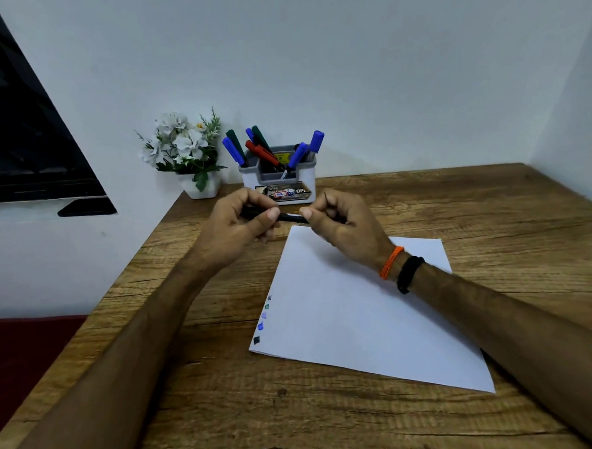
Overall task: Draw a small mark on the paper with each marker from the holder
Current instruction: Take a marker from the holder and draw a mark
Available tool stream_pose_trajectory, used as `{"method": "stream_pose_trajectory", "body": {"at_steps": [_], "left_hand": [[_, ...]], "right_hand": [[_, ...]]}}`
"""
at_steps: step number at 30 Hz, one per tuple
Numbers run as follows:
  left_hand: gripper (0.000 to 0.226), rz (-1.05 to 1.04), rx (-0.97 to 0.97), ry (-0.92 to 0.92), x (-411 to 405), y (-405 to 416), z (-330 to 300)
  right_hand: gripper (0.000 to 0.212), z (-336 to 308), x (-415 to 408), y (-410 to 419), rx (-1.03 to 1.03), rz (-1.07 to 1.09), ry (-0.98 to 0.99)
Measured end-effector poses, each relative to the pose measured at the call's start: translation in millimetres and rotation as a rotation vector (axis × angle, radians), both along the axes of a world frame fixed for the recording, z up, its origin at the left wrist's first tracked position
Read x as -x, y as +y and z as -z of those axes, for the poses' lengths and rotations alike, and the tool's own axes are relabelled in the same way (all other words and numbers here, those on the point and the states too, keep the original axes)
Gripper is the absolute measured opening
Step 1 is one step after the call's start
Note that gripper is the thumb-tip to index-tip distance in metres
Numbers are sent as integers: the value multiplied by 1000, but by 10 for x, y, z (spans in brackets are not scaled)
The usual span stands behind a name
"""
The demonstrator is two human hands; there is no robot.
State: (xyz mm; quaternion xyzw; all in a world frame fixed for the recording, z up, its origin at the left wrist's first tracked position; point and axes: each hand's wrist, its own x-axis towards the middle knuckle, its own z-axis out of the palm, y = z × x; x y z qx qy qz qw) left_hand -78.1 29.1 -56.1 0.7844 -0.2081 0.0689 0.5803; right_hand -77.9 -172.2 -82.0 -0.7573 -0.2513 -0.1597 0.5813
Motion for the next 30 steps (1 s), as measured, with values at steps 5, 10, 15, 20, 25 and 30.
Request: {"method": "stream_pose_trajectory", "body": {"at_steps": [5,10,15,20,25,30], "left_hand": [[35,-179,213,-10,-21,130,-38],[42,-228,287,-25,24,41,-68],[55,-256,274,-69,28,6,-66],[45,-253,226,-73,-78,107,13],[43,-413,-584,-168,-206,260,243],[66,-313,-983,-19,-318,324,426]], "right_hand": [[14,7,21,98,121,12,31],[27,-119,26,206,369,165,-191],[37,-223,-11,327,404,179,-248],[59,-254,-87,354,271,96,-143],[66,-501,-301,412,83,78,-97],[67,-802,-619,547,38,120,-120]]}}
